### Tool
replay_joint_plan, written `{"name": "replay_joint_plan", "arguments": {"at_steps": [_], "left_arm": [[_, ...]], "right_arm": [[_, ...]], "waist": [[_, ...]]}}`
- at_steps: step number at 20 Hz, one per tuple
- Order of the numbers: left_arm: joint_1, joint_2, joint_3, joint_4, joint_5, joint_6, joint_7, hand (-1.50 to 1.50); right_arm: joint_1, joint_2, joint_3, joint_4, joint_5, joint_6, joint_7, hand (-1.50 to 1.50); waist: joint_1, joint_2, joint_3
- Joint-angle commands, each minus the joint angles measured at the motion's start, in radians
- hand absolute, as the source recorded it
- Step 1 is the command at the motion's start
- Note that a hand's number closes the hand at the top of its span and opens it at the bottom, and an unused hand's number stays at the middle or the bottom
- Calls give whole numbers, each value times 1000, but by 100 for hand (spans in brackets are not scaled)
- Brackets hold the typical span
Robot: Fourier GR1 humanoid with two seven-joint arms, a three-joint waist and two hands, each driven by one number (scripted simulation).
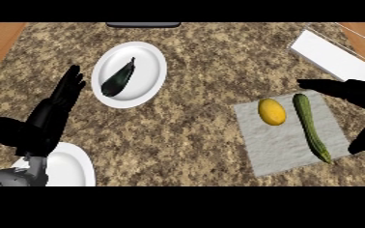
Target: Pick the squash from the placemat and place it in the tiered shelf
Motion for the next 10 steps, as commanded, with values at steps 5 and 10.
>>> {"name": "replay_joint_plan", "arguments": {"at_steps": [5,10], "left_arm": [[-27,-14,46,-10,-11,-31,66,0],[-20,-66,56,0,-60,-37,50,0]], "right_arm": [[12,-24,52,-12,130,65,-37,-150],[34,11,33,-31,206,32,-3,-150]], "waist": [[-4,-1,0],[-6,-1,0]]}}
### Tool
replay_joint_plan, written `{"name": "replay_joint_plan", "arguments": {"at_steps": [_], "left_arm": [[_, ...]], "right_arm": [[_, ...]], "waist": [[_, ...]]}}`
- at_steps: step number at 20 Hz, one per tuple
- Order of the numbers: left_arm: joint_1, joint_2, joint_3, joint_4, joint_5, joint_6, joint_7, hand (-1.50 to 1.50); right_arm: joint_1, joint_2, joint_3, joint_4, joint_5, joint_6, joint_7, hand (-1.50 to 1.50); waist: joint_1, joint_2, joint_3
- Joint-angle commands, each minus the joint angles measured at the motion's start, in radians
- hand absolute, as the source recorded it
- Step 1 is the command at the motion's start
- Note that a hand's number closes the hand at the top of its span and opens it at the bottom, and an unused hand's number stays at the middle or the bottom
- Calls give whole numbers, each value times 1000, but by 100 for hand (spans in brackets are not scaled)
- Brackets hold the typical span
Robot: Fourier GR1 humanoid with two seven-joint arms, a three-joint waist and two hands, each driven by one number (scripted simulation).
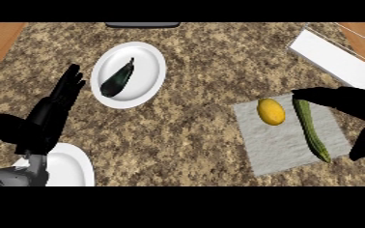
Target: Pick the squash from the placemat and place it in the tiered shelf
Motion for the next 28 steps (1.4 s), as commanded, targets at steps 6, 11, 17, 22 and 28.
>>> {"name": "replay_joint_plan", "arguments": {"at_steps": [6,11,17,22,28], "left_arm": [[65,-38,25,-30,-50,-57,-37,0],[-10,-49,86,45,-44,-81,-14,0],[12,-88,77,-23,-101,-79,28,0],[32,-95,112,-23,-103,-123,9,0],[70,-113,107,-76,-103,-136,37,0]], "right_arm": [[-10,79,-15,19,189,-33,64,-150],[-52,101,-5,146,294,-39,-12,-150],[-89,143,-42,222,342,-5,-49,-150],[-84,145,-60,318,413,-71,-131,-150],[-12,179,-38,351,444,-122,-161,-150]], "waist": [[4,0,0],[7,3,0],[7,2,0],[5,1,0],[6,1,1]]}}
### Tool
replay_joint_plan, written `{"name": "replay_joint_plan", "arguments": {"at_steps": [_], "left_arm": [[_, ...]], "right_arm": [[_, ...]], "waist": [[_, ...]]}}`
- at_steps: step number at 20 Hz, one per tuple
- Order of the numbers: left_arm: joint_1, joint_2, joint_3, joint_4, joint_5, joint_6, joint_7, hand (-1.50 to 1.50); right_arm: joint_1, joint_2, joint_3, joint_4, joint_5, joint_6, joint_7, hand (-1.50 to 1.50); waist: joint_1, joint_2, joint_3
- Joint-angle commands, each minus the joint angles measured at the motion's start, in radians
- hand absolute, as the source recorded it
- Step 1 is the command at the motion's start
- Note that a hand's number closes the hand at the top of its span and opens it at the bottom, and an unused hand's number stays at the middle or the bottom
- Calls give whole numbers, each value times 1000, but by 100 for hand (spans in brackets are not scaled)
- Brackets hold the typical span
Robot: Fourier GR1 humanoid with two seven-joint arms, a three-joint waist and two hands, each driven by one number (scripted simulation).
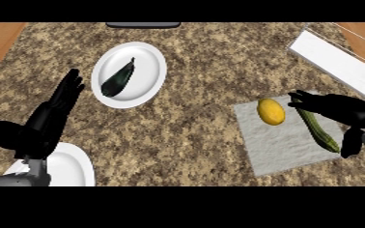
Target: Pick the squash from the placemat and place it in the tiered shelf
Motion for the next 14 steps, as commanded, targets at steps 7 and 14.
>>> {"name": "replay_joint_plan", "arguments": {"at_steps": [7,14], "left_arm": [[-60,-24,9,20,-28,-7,22,0],[3,-36,3,-19,-36,-20,11,0]], "right_arm": [[-43,96,26,222,87,-48,-68,-150],[-30,93,-35,319,102,-225,-125,150]], "waist": [[8,9,5],[10,8,5]]}}
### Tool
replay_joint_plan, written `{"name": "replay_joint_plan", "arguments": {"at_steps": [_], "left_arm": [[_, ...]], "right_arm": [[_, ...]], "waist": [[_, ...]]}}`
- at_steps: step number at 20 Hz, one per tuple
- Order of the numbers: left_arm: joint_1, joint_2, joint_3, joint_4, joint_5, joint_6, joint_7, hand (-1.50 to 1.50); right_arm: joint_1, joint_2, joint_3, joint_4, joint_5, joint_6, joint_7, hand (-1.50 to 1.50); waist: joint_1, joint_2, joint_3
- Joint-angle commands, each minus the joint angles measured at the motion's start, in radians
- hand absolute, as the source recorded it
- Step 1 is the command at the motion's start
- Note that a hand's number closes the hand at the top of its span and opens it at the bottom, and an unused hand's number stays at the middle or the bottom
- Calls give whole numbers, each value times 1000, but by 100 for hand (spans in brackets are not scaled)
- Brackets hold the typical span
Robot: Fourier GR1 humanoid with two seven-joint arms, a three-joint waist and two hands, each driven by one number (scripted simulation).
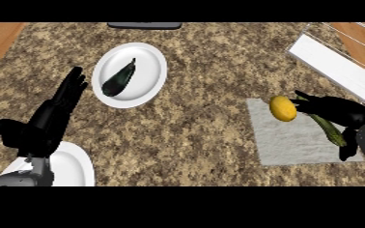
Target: Pick the squash from the placemat and place it in the tiered shelf
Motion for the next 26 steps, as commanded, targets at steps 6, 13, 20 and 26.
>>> {"name": "replay_joint_plan", "arguments": {"at_steps": [6,13,20,26], "left_arm": [[-37,-14,4,32,-2,-14,12,0],[-13,-7,26,-7,-23,0,24,0],[-16,3,36,23,-10,-22,17,0],[-9,-2,37,21,-9,-15,22,0]], "right_arm": [[-15,105,-68,142,15,-256,-26,150],[-64,52,-182,122,-88,-238,-166,150],[-160,182,-408,154,-248,-250,303,150],[-233,216,-560,154,-288,-520,691,150]], "waist": [[6,26,27],[-5,19,25],[-14,9,19],[-21,-7,9]]}}
